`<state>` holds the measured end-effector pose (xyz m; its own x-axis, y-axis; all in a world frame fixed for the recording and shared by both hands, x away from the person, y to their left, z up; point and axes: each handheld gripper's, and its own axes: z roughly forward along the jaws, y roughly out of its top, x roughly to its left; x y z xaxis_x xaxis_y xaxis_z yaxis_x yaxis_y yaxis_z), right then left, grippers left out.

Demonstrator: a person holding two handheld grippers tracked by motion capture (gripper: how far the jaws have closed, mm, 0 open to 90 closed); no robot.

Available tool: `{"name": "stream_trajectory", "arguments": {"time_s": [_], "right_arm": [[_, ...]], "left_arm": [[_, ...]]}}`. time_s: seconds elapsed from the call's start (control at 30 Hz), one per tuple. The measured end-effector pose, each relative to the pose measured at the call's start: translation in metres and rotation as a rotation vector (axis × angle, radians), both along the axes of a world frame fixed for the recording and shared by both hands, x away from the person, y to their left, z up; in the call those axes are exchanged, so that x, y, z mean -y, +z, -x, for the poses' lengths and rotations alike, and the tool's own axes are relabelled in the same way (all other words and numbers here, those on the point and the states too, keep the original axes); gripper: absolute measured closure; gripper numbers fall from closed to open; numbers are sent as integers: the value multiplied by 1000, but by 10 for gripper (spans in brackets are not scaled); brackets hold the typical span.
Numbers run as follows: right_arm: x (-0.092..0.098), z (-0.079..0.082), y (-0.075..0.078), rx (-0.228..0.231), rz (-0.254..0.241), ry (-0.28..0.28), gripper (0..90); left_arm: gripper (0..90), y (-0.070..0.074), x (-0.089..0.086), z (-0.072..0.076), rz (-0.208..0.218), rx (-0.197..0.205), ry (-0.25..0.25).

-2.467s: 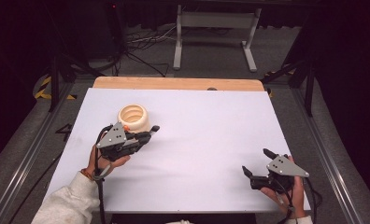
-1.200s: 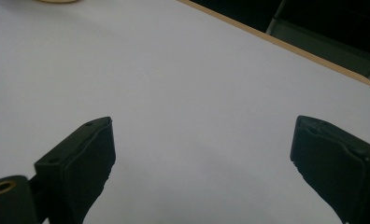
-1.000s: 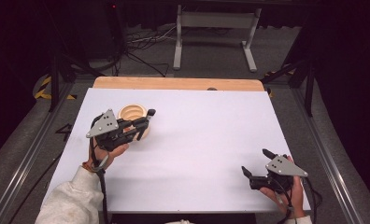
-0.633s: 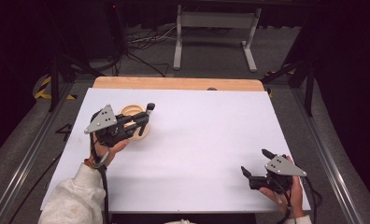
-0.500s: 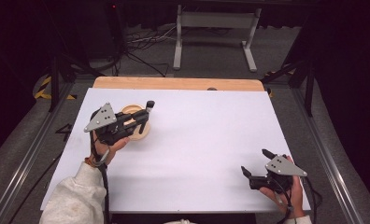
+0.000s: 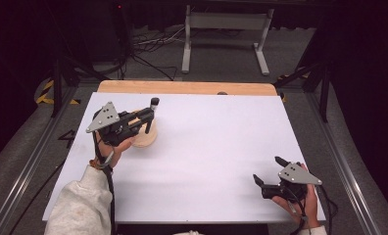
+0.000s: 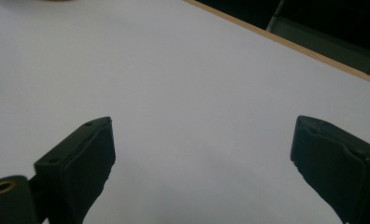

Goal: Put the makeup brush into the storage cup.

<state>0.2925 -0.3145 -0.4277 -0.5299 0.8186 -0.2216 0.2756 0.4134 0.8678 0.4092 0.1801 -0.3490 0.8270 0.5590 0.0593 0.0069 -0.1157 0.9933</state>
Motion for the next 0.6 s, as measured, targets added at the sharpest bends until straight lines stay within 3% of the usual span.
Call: {"name": "stream_trajectory", "arguments": {"time_s": [0.6], "right_arm": [[0, 0, 0, 6, 6, -5, 73]], "left_arm": [[787, 5, -10, -9, 39, 17, 29]]}}
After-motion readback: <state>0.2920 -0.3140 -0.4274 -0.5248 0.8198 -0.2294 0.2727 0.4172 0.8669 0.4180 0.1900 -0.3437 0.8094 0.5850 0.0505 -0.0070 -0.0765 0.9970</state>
